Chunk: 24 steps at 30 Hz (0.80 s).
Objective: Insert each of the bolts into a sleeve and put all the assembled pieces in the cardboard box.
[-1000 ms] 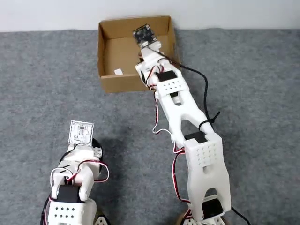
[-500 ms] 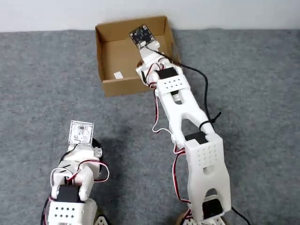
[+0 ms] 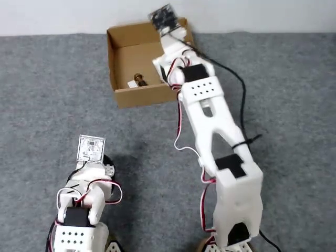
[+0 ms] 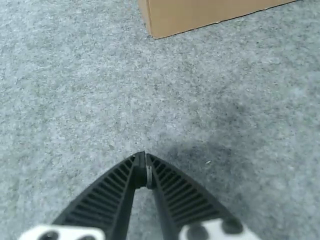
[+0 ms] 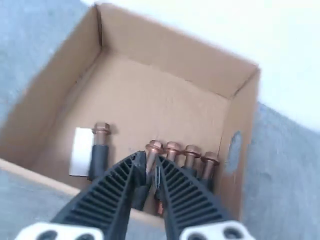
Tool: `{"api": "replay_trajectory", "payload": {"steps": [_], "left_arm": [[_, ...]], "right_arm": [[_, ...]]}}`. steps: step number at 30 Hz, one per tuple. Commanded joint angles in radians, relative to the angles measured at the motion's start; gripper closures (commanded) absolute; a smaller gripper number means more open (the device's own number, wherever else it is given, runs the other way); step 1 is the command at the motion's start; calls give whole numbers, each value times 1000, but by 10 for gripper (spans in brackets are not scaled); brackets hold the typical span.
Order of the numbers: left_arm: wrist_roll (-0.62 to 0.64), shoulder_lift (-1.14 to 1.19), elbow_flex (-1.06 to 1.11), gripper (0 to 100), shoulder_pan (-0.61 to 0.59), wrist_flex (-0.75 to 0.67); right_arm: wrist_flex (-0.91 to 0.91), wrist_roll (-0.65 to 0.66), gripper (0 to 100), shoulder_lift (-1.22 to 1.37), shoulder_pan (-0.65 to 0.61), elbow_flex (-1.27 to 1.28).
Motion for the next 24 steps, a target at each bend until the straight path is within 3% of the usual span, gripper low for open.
{"api": "replay_trajectory", "payload": {"steps": [1,8,16,20,24], "left_arm": [[-8,-5,-8,995,-6,-21],[-8,-5,-8,995,-6,-21],[-8,-5,-8,995,-6,-21],[-8,-5,-8,995,-6,-21],[-8,-5,-8,995,-6,-21]], "right_arm": [[143,-137,991,-173,13,-35],[496,-330,991,-369,13,-32],[840,-457,990,-601,33,-32],[949,-483,990,-720,41,-26],[944,-479,990,-885,82,54]]}}
